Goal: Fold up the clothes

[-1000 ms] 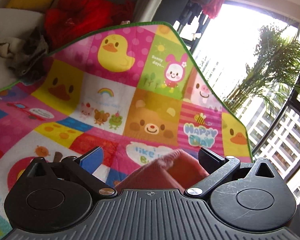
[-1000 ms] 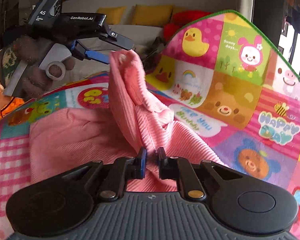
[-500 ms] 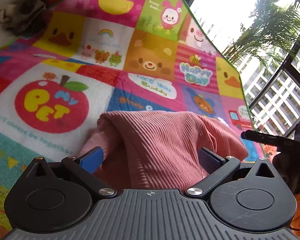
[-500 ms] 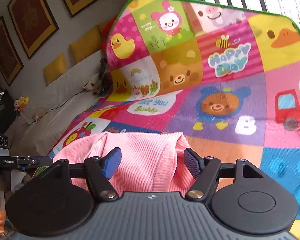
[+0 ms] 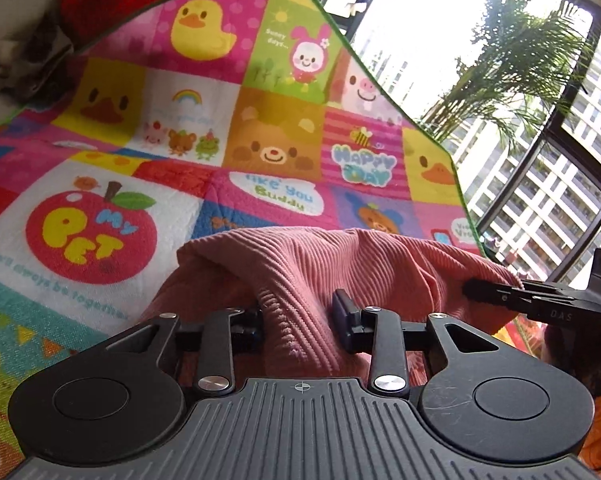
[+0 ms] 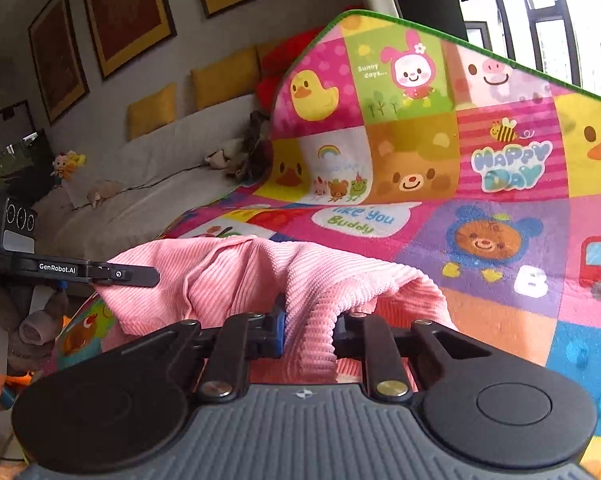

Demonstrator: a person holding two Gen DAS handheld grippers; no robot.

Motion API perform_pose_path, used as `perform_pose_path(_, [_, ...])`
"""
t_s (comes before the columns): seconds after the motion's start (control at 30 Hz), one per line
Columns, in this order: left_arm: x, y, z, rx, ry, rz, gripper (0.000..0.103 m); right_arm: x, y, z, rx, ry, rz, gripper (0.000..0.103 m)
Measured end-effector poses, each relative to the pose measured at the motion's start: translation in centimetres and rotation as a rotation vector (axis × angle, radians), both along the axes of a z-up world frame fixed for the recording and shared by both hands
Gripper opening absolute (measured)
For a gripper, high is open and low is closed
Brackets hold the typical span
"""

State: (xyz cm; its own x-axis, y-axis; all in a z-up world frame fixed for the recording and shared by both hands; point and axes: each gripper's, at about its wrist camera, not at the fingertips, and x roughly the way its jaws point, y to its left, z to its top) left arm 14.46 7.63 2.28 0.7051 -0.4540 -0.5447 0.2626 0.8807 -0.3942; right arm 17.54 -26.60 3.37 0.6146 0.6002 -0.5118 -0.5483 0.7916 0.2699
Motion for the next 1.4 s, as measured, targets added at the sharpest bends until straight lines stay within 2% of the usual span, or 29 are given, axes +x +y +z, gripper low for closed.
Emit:
perform_pose_path(0.07, [-0.9, -0.4, -1.4, 0.043, 0.04, 0.001, 0.049, -0.7, 0.0, -2.0, -0.031, 0.054, -0.009, 0.024])
perform_pose_path(0.1, [-1.2, -0.6, -2.2, 0.067, 0.065, 0.002, 0.05, -0.9, 0.0, -3.1, -0.046, 0.086, -0.023, 0.026])
perform_pose_path(0.2, [-2.2, -0.4, -3.8, 0.094, 0.116, 0.008, 0.059, -1.3, -0.6, -5.1, -0.054, 0.148, -0.056, 0.039])
perform_pose_path(0.23, [-2.6, -0.2, -3.6, 0.085, 0.108, 0.006, 0.068, -1.4, -1.0, -4.8, -0.043, 0.141, -0.066, 0.042])
perform_pose_path(0.27, [-3.0, 0.1, -3.2, 0.081, 0.088, 0.007, 0.081, -1.6, -1.4, -4.4, -0.032, 0.134, -0.075, 0.044])
perform_pose_path(0.33, [-3.9, 0.6, -1.6, 0.09, 0.015, 0.014, 0.092, -2.0, -1.9, -3.0, -0.029, 0.077, -0.089, 0.06])
perform_pose_path(0.37, [-4.2, 0.7, -0.8, 0.101, -0.022, 0.02, 0.093, -2.3, -1.9, -2.2, -0.035, 0.038, -0.092, 0.063])
perform_pose_path(0.43, [-3.9, 0.4, 0.3, 0.1, -0.068, 0.024, 0.093, -2.7, -1.1, -0.8, -0.054, -0.043, -0.07, 0.07])
perform_pose_path(0.53, [-3.0, -0.5, 1.2, 0.086, -0.111, 0.025, 0.093, -2.7, 1.6, -0.5, -0.106, -0.135, -0.011, 0.07])
perform_pose_path(0.6, [-1.8, -1.5, 0.7, 0.082, -0.093, 0.026, 0.093, -2.3, 4.1, -1.6, -0.193, -0.179, 0.014, 0.07])
perform_pose_path(0.73, [0.5, -2.6, -2.1, 0.076, -0.004, 0.036, 0.089, -1.8, 8.5, -4.7, -0.365, -0.227, 0.093, 0.072])
perform_pose_path(0.83, [1.1, -2.8, -4.0, 0.036, 0.056, 0.021, 0.089, -1.7, 9.3, -5.8, -0.402, -0.237, 0.113, 0.079])
perform_pose_path(0.97, [0.8, -4.0, -4.6, 0.056, 0.058, -0.012, 0.089, -0.7, 8.5, -6.0, -0.353, -0.169, 0.109, 0.087])
perform_pose_path(1.03, [0.4, -4.5, -4.1, 0.077, 0.045, -0.027, 0.089, -0.3, 8.2, -6.1, -0.342, -0.128, 0.106, 0.103])
perform_pose_path(1.17, [-0.4, -3.9, -2.1, 0.113, -0.008, 0.022, 0.09, -0.3, 7.8, -6.1, -0.317, -0.108, 0.108, 0.103])
perform_pose_path(1.27, [-1.6, -3.7, 0.0, 0.17, -0.097, 0.069, 0.09, -0.9, 7.1, -5.5, -0.288, -0.134, 0.09, 0.103])
perform_pose_path(1.4, [-2.2, -4.7, 0.7, 0.205, -0.143, 0.028, 0.089, -2.4, 4.5, -3.2, -0.218, -0.189, 0.024, 0.103])
